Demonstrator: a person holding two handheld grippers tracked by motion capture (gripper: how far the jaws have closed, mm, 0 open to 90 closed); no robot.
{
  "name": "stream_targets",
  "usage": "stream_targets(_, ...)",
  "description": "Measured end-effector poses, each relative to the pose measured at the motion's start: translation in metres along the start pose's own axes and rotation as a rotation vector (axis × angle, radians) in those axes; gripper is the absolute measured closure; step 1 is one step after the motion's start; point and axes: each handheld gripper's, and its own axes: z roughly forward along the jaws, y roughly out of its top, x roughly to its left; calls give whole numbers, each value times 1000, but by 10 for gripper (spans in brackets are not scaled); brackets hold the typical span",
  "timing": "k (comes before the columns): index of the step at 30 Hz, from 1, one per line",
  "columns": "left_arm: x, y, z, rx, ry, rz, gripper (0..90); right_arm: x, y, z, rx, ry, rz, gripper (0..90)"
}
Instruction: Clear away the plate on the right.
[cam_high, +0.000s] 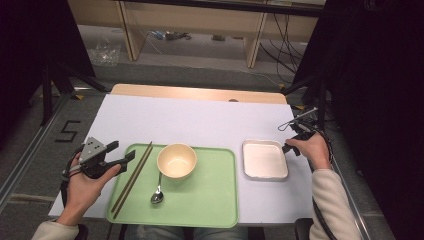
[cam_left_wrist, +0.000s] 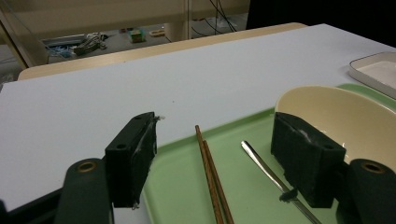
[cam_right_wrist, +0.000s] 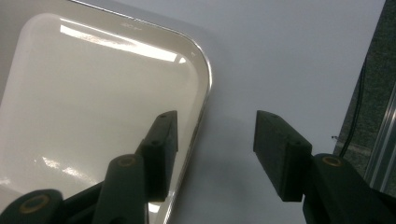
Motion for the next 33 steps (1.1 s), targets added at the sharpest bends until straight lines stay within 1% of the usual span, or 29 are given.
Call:
stream_targets(1,0,0,-1,-1,2,0,311,1,0,0,5,3,5,511)
stream_targets(2,1,0,-1,-6,3,-1,311,0,1,2,5,8,-14,514)
stream_targets(3,1,1,-2,-8,4,0,311,1,1,3,0,5,-11,519)
stream_targets(4,1,1,-2,-9,3,1,311,0,1,5,-3,4,-30,523)
stream_targets(6,0,0,-2,-7,1,-1,310,1,1,7,-8,10,-40,527)
stream_targets(7,0,0,-2,-6,-1,1,311,0,2,8,4,9,-42,532)
stream_targets(10,0,1,-1,-6,1,2,311,-1,1,11,-13,18,-29,556)
stream_targets(11,0,1,-1,-6,1,2,311,-1,1,11,13,15,-16,565)
stream_targets(12,0,1,-1,-5,2,3,311,-1,1,14,-10,21,-21,576)
stream_targets(13,-1,1,-1,-3,0,-2,311,2,1,14,16,23,27,587)
stream_targets(15,0,1,-1,-3,1,0,311,4,2,16,63,32,38,609)
stream_targets(16,-1,1,-1,-3,0,-1,311,3,3,18,62,41,12,628)
stream_targets(17,0,1,-1,-4,1,3,311,7,2,19,57,33,55,650)
stream_targets(18,0,1,-1,-4,2,3,311,6,3,19,87,39,27,668)
stream_targets(19,0,1,-1,-4,1,3,311,8,3,21,54,28,42,693)
stream_targets(20,0,1,-1,-5,0,2,311,7,4,21,68,40,17,717)
stream_targets(21,0,1,-1,-6,0,2,311,9,5,23,69,32,20,735)
stream_targets(22,0,1,-1,-6,0,1,311,9,5,24,86,33,6,748)
stream_targets(23,0,1,-1,-6,0,1,311,14,5,23,108,33,60,764)
stream_targets(24,0,1,-1,-7,0,1,311,11,6,26,90,17,11,778)
stream_targets(25,0,1,-1,-7,0,1,311,12,5,28,80,25,38,784)
stream_targets(26,0,1,-1,-6,0,1,310,13,6,26,111,18,61,797)
stream_targets(27,0,1,-1,-5,1,2,311,12,6,27,77,13,59,801)
stream_targets(28,0,1,-1,-6,0,1,311,12,6,27,95,17,87,806)
stream_targets(29,0,1,-1,-6,0,1,311,12,6,26,109,17,101,810)
stream_targets(30,0,1,-1,-7,0,2,311,10,5,28,85,10,81,815)
stream_targets(31,0,1,-1,-6,1,2,311,13,5,26,112,13,149,821)
stream_targets(32,0,1,-2,-7,1,2,311,12,6,24,119,26,162,829)
stream_targets(33,0,1,-2,-7,2,3,311,13,7,24,133,40,195,835)
